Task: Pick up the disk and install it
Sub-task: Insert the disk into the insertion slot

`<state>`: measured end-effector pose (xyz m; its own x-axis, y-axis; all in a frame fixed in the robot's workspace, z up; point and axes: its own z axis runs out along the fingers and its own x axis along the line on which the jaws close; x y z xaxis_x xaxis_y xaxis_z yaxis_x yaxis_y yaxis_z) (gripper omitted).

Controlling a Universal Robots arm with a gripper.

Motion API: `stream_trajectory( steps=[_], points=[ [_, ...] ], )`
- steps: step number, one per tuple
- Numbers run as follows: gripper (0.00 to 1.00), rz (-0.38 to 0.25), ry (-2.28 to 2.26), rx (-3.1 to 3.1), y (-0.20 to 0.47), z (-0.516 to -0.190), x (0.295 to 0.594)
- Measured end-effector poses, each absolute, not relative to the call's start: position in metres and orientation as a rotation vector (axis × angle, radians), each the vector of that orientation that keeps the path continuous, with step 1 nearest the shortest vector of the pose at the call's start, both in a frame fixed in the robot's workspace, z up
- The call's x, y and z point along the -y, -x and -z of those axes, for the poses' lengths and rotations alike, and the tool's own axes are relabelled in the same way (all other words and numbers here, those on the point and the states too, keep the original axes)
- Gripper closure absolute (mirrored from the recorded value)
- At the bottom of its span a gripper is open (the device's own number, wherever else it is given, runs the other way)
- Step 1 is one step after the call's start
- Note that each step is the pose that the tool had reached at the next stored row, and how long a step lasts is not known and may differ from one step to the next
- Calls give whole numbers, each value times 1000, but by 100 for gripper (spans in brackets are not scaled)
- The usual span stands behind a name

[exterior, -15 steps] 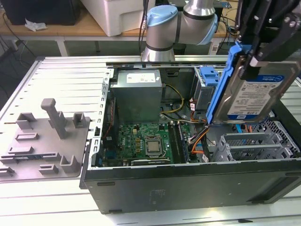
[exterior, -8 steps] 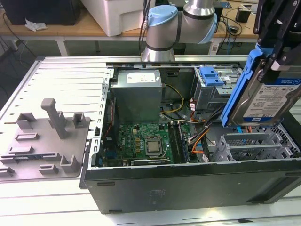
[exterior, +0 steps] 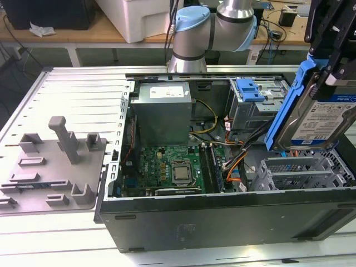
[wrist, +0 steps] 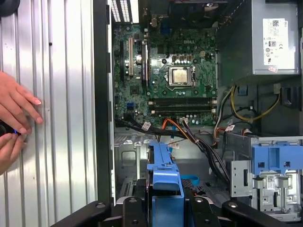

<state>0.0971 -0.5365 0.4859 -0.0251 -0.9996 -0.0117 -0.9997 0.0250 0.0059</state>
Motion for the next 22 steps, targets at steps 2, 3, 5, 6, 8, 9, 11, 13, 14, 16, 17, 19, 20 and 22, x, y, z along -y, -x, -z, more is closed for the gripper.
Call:
stream_trajectory(
  steps=[2,3,5,6,8,9,11,13,14,16,17,19,20,22],
  points=[
    [63,-20,2190,-2246,-98,-486,536],
    [63,-20,2190,-2246,-98,-486,536],
    [63,-20,2190,-2246,-100,-486,536],
    [63,-20,2190,-2246,-101,-486,536],
    [63,-19,2190,-2246,-102,-486,536],
    [63,-20,2190,-2246,-102,-486,536],
    [63,-19,2190,-2246,-102,-486,537],
    [63,-19,2191,-2246,-103,-486,536],
    [63,-19,2190,-2246,-103,-485,536],
    [63,-20,2191,-2246,-103,-485,536],
    [63,-19,2191,-2245,-103,-485,537],
    [63,-19,2196,-2241,-103,-484,537],
    [63,-18,2199,-2239,-103,-484,537],
    [63,-18,2213,-2225,-103,-484,537]
  ],
)
